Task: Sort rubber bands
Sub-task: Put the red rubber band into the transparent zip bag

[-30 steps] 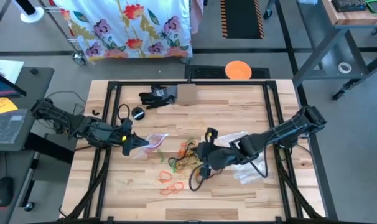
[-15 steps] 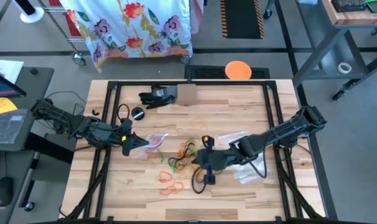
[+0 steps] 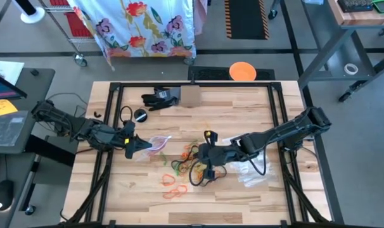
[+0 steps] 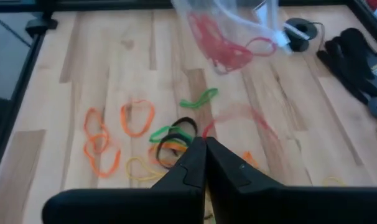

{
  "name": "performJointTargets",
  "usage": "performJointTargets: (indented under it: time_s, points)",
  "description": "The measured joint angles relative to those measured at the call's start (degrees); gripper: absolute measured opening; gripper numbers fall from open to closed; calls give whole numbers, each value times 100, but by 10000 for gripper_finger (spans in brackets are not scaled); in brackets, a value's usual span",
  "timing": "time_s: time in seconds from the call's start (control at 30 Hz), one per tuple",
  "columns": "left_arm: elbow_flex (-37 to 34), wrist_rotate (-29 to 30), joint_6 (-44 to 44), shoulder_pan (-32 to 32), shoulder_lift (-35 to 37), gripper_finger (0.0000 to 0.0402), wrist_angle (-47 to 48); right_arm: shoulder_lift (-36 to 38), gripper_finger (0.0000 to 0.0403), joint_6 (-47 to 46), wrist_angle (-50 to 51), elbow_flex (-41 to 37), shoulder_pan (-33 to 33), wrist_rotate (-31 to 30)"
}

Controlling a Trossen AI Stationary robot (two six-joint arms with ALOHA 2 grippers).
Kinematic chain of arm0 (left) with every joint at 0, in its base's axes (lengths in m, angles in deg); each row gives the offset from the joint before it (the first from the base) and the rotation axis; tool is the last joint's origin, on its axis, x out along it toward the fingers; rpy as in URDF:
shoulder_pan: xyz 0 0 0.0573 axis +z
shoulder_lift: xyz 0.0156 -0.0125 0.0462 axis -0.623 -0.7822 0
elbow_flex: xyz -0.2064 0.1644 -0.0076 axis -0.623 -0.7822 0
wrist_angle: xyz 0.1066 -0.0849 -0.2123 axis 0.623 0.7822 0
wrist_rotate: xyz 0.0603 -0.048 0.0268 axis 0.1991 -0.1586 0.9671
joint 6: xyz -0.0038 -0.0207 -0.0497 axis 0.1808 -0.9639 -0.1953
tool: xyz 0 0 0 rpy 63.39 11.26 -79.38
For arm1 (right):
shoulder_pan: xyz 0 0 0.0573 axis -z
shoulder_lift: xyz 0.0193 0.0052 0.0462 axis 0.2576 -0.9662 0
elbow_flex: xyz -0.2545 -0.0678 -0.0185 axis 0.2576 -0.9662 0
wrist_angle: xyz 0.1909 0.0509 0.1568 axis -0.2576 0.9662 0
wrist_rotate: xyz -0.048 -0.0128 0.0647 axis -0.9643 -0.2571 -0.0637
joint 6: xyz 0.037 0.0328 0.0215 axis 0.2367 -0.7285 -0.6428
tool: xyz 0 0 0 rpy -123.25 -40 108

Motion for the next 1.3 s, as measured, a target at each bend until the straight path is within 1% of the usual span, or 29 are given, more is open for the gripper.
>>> performJointTargets:
  time_s: [0.33, 0.47, 0.5, 0.57, 0.63, 0.7, 0.8, 0.93, 1.03, 1.17, 1.3]
  points:
    - [0, 5, -23, 0, 0, 0, -5, 1, 56, -1, -96, 2, 35, 24]
    - [0, 4, -26, 0, 0, 0, -5, 1, 63, -16, -98, 2, 35, 31]
    - [0, 4, -26, 0, 0, 0, -5, 1, 63, -37, -54, 2, 35, 82]
    - [0, 4, -31, 0, 0, 0, -5, -1, 63, -147, 55, 2, 41, 400]
    - [0, 4, -31, -2, 0, 0, -2, -162, 63, -172, -127, -48, 83, 743]
    - [0, 5, -12, -2, 0, 0, -1, -377, 63, -194, -363, -185, 100, 864]
    - [0, 3, 0, -2, 0, 0, -4, -966, 63, -200, -808, -214, 103, 1107]
    - [0, 0, -88, -2, 2, 0, -2, -1655, 63, -22, -923, -65, 103, 1082]
    - [0, -31, -152, -2, 1, 0, 1, -1986, 63, 27, -871, 111, 103, 1075]
    - [0, -31, -172, -2, 0, 0, 2, -2240, 63, 182, -884, 232, 134, 1078]
    - [0, -28, -179, -2, 0, 0, 2, -2266, 63, 182, -804, 239, 181, 1079]
